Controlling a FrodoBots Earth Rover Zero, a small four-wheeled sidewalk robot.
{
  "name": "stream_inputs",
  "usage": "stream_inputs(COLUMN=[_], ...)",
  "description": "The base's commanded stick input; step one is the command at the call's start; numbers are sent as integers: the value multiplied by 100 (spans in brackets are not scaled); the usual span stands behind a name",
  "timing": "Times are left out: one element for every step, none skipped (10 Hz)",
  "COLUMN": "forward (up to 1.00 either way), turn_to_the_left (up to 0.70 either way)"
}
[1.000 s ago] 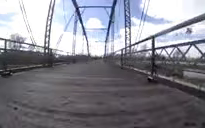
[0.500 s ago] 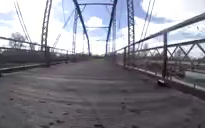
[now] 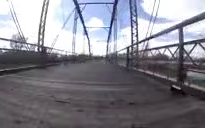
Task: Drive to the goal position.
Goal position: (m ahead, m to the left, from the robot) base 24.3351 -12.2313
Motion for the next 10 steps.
stream_inputs(forward=[100,100,100,100,100,100,100,100,100,100], turn_to_the_left=[-23,-27,-17,0,0,0,0,0,0,0])
